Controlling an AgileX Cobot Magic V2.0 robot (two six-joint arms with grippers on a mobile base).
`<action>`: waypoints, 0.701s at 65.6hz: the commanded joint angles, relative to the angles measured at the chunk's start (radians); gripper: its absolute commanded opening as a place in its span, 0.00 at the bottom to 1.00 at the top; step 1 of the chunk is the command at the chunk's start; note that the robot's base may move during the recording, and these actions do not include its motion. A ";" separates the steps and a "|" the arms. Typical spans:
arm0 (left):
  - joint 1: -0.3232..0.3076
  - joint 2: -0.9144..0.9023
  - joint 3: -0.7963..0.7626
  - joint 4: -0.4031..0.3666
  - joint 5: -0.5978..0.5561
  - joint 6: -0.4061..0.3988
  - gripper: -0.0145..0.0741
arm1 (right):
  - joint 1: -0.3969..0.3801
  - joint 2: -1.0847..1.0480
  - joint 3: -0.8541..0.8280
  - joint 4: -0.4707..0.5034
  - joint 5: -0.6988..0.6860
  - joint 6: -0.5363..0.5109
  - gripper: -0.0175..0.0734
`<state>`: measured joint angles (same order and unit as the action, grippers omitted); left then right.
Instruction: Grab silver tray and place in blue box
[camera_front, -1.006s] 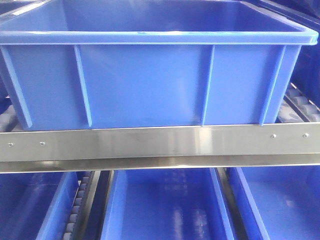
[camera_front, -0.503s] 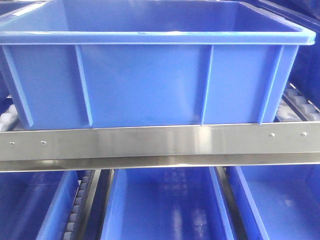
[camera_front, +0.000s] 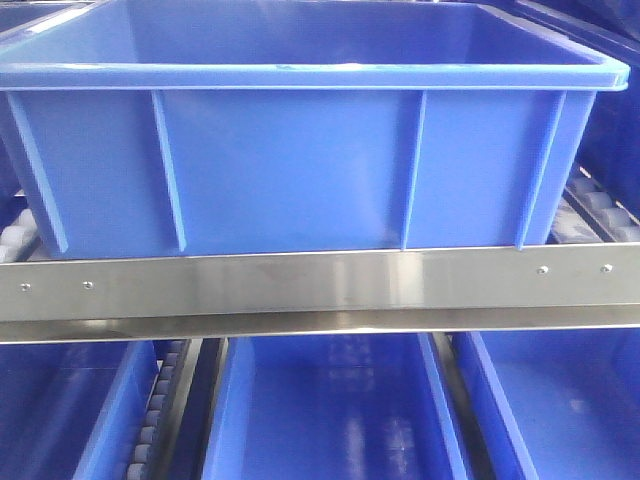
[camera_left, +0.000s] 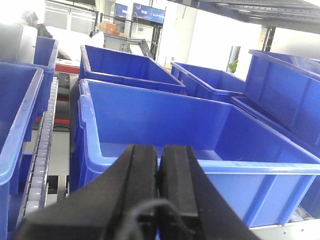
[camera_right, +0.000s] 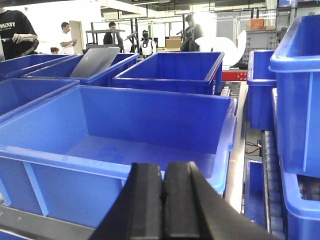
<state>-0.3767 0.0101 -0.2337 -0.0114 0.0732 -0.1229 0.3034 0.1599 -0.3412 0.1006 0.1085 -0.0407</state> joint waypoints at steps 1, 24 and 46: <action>-0.008 0.007 -0.023 0.003 -0.082 -0.004 0.15 | 0.000 0.009 -0.025 -0.009 -0.067 -0.012 0.25; -0.008 0.007 -0.023 0.003 -0.084 -0.004 0.15 | 0.000 0.009 -0.025 -0.009 -0.068 -0.012 0.25; -0.008 0.007 -0.023 0.003 -0.084 -0.004 0.15 | -0.117 -0.007 0.049 -0.114 -0.109 -0.012 0.25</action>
<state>-0.3767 0.0055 -0.2313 -0.0114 0.0732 -0.1229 0.2471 0.1538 -0.2831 0.0416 0.1114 -0.0407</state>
